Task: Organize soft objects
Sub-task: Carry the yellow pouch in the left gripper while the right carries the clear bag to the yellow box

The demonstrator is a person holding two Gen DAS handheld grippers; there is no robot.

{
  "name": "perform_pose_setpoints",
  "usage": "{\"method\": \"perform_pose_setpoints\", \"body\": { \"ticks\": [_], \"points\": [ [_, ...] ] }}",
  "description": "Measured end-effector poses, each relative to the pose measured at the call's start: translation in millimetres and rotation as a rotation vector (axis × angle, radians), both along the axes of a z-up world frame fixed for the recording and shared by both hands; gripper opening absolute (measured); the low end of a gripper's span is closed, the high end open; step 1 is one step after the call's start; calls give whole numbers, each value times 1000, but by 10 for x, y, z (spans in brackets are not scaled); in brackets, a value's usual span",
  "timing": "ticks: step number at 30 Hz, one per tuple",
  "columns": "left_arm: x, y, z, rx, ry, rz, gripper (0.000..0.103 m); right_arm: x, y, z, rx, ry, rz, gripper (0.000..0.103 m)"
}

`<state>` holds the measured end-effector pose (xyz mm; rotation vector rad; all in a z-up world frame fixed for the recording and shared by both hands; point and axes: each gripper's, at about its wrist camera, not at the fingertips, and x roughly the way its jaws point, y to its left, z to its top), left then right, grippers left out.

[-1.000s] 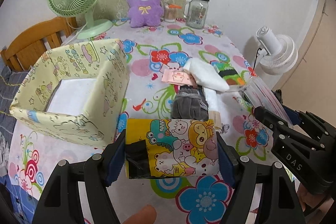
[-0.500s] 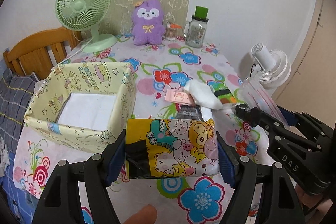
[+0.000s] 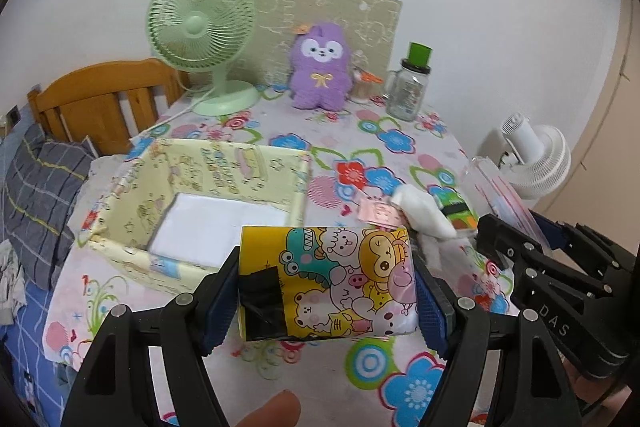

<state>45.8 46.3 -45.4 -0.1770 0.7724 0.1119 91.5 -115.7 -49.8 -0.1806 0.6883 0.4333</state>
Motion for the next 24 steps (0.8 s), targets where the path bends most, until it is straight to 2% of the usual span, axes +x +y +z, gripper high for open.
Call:
{"method": "perform_pose_setpoints", "body": {
  "ticks": [11,24],
  "points": [
    [-35,446,69,10,-25,88,78,75,537,35,24,13,97,42],
    [-9,1007,-50,1,-2,186,78,144,1180,-14,-3,29,184,42]
  ]
}}
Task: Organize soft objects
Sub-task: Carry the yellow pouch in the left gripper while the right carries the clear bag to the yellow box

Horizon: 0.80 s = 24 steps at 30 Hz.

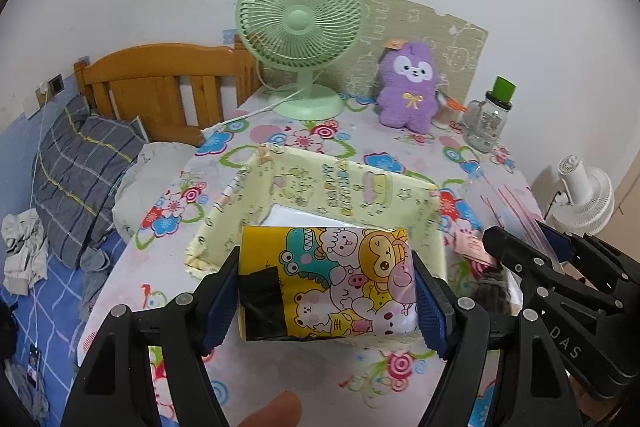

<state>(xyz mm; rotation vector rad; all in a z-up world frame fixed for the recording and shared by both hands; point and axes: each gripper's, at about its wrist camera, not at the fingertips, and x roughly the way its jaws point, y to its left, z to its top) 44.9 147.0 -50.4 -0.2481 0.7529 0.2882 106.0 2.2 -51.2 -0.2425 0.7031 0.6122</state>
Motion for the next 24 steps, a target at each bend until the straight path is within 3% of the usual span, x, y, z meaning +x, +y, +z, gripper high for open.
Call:
{"method": "perform_pose_setpoints", "body": {
  "ticks": [24],
  "points": [
    [416,465,-306,4,78,0,78,401,613,-385,-95,46,45,42]
  ]
}}
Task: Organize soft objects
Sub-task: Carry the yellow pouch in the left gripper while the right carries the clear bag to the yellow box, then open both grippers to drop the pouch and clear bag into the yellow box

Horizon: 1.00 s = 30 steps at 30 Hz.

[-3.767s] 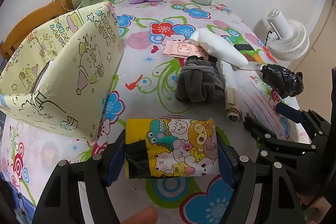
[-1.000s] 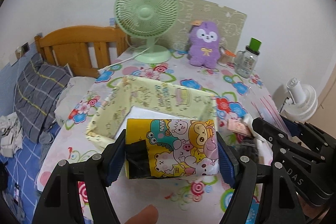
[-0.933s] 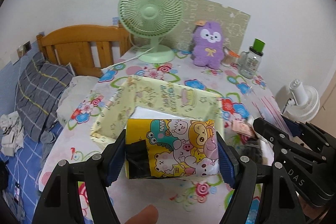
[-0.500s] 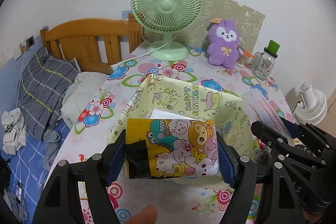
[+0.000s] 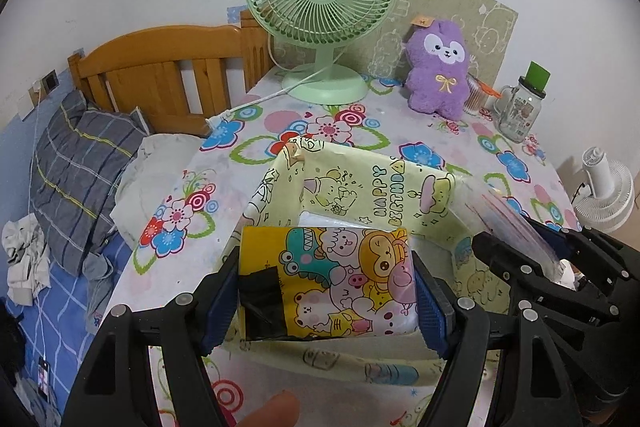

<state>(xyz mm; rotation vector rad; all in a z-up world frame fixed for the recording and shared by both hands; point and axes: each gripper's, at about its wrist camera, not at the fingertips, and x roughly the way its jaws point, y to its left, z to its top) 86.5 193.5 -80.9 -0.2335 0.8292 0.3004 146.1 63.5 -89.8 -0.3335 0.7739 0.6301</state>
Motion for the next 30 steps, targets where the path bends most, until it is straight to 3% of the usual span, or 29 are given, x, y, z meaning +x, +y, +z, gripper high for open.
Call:
{"method": "perform_pose_setpoints", "body": {
  "ticks": [14,16,21,23,27,30],
  "points": [
    [120,101,-35,-43,20,-11,79,50,121,5,-20,-13,28,43],
    [120,117,-41,-50,25,-10,80,53,130,7,-29,-26,23,47],
    [115,175,-29,-88,19,-20,83,60,85,65,-47,-92,-26,75],
    [119,186,-13,-98,12,-26,86,74,43,95,-43,-110,-45,81],
    [105,170,54,-66,-16,-20,96,102,-9,138,-22,-108,-51,82],
    [87,165,98,-45,-39,-14,96,102,-8,143,-23,-111,-47,82]
  ]
}}
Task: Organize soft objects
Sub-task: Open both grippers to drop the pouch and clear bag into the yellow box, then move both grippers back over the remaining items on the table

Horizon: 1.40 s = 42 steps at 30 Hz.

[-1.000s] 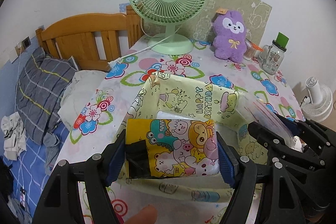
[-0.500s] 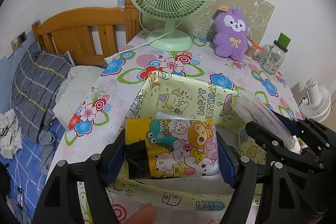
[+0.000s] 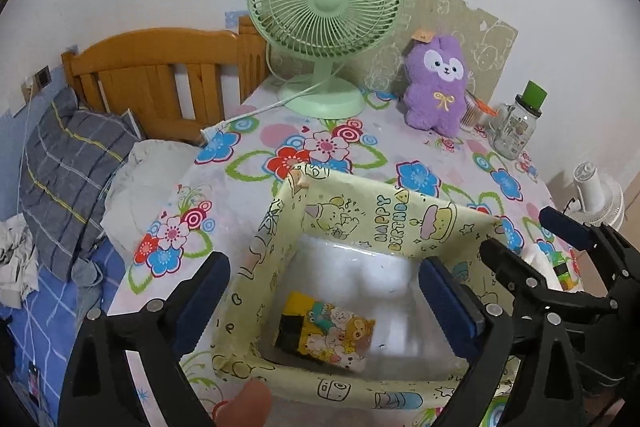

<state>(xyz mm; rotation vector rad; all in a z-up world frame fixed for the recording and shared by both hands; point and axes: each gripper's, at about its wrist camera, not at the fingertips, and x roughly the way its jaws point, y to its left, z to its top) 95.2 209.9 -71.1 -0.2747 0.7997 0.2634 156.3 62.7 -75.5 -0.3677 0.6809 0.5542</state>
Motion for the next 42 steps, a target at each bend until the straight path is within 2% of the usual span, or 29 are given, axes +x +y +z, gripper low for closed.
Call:
{"method": "perform_pose_setpoints", "body": {
  "ticks": [10,15,21,30,42],
  "points": [
    [0,6,11,-9,2,-1,97,-16,-9,13,3,-1,-2,82],
    [-20,-55,38,-39,-4,-23,97,-66,-62,15,10,5,6,82],
    [-62,-253,117,-1,-14,-58,97,-171,-147,56,0,-21,9,82],
    [-138,-485,312,15,-57,-76,97,-162,-540,181,43,-23,-54,82],
    [-146,-946,391,46,-63,-147,97,-195,-1089,262,80,-31,-134,82]
  ]
}}
